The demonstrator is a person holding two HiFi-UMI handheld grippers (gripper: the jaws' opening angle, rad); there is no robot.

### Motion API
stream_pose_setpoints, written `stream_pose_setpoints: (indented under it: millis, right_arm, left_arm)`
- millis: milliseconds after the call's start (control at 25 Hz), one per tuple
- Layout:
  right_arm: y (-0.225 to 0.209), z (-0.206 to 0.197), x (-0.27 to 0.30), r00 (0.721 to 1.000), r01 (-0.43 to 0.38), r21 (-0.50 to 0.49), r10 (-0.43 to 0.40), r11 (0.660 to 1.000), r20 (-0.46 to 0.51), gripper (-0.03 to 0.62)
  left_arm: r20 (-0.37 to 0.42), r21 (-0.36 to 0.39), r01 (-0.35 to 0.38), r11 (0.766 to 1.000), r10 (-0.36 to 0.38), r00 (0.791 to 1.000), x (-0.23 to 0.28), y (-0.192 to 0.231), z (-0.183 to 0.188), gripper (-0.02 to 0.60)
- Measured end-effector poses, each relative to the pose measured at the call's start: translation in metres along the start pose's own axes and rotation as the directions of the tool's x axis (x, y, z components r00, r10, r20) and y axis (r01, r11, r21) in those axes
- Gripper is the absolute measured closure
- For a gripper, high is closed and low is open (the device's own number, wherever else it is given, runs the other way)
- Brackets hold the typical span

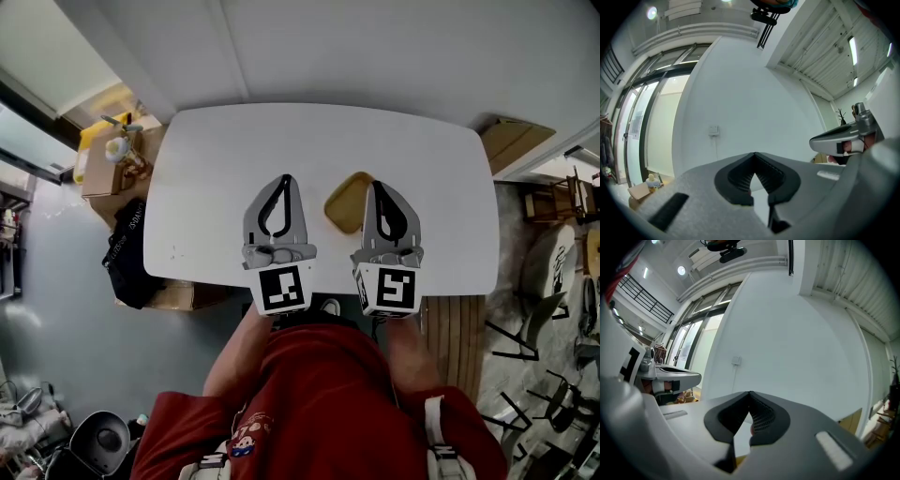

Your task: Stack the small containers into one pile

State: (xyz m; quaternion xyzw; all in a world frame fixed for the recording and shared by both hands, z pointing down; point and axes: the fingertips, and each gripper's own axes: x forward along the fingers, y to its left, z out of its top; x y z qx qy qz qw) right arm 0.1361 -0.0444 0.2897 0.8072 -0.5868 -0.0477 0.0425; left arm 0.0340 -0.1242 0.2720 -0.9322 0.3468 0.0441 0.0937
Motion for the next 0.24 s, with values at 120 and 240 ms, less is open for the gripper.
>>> stream_pose_setpoints:
  millis: [120, 240]
  right_arm:
    - [0.0006, -0.0014, 0.0003, 1.0, 0.005, 0.005, -0.004, 1.0, -0.005, 0.595]
    - [-0.0001, -0.0034, 0.0002, 1.0, 0.011, 0.017, -0.01, 1.0, -0.01, 0.595]
  left_arm:
    - [-0.007, 0.001, -0.004, 1.0, 0.004, 1.0, -0.0004, 0.0016, -0.0024, 0.58]
    - [-0.01, -0.01, -0.007, 1.0, 0.007, 1.0, -0.0001, 0.0025, -0.0041, 0.58]
